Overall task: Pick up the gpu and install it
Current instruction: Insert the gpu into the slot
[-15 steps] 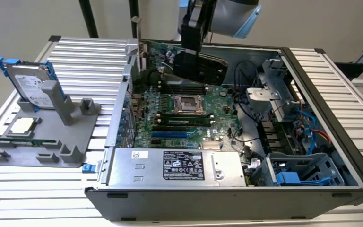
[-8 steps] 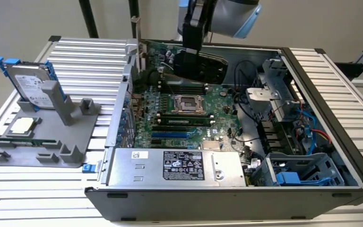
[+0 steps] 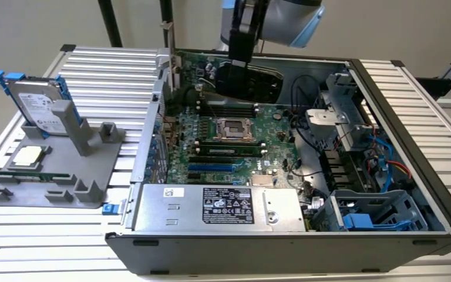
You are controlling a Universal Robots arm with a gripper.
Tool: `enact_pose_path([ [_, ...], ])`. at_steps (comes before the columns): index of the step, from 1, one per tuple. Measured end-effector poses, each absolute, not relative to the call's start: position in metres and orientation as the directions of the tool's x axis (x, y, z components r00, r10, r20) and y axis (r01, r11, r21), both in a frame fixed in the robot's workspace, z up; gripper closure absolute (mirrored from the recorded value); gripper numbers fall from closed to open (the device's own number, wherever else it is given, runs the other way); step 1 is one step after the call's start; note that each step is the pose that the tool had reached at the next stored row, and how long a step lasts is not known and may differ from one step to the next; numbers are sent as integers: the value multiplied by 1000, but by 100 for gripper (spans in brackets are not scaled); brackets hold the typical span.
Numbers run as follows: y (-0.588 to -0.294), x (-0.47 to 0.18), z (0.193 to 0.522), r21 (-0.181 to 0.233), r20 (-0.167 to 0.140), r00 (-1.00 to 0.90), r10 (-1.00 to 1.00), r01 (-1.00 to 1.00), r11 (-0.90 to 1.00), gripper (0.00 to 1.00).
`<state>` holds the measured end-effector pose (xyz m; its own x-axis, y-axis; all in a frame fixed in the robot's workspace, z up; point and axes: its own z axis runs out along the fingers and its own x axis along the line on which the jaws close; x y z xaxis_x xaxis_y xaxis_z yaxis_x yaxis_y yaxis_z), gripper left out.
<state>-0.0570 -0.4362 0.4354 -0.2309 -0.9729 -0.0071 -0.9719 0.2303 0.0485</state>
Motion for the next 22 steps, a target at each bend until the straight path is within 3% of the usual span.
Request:
enact_pose_path([
  [22,-436,-57,436,48,-7,-79,-997,-996,79,100],
])
